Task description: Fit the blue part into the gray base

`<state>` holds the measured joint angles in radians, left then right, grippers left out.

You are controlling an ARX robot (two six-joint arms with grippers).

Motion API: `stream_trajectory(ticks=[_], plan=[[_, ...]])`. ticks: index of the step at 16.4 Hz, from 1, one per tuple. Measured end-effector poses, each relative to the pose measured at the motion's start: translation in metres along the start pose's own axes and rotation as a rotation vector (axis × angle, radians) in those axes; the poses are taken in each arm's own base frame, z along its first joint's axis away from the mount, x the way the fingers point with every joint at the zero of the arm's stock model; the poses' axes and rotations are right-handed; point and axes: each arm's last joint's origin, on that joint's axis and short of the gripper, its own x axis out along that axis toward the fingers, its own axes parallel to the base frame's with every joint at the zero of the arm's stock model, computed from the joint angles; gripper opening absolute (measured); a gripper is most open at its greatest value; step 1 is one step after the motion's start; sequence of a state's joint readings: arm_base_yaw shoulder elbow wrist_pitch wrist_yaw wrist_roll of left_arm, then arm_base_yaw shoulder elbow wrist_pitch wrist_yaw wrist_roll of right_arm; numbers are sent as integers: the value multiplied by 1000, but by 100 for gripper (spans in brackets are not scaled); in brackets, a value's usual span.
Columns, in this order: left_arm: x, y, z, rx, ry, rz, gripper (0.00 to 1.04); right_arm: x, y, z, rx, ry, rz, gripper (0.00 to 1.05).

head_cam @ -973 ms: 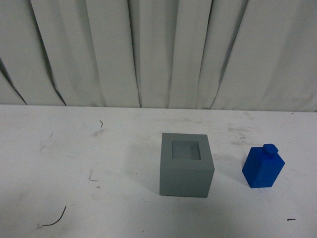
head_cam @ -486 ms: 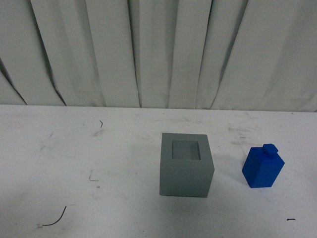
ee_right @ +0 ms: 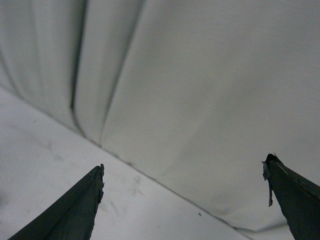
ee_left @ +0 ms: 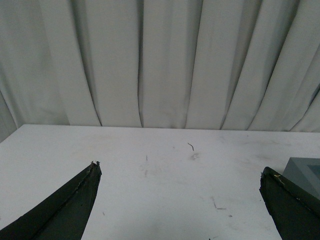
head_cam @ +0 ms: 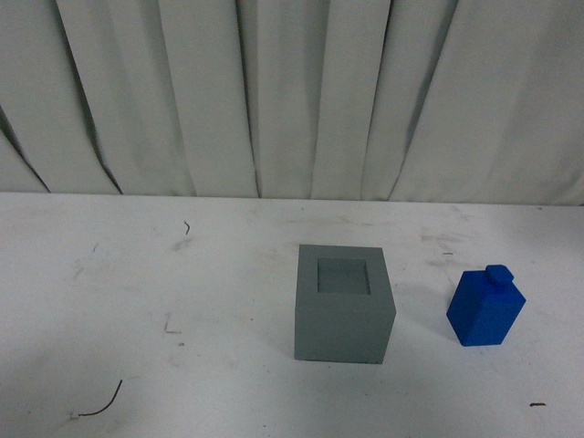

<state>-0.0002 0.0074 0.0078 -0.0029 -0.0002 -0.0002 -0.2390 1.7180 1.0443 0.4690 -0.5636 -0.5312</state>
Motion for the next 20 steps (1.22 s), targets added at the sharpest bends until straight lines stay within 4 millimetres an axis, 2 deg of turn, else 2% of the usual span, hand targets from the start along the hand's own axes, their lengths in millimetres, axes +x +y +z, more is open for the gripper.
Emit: stream_trajectory(ticks=[5,14,18,20], plan=[[0,0,0,0,0,0,98,31,11,-2,-198,124,304,98],[0,0,0,0,0,0,98,46,20,-6,-319,206,505,98],[0,0,0,0,0,0,98,57,32,-8,-353,250,674,98],[0,0,0,0,0,0,98,62,43,-11,-405,343,810,98]])
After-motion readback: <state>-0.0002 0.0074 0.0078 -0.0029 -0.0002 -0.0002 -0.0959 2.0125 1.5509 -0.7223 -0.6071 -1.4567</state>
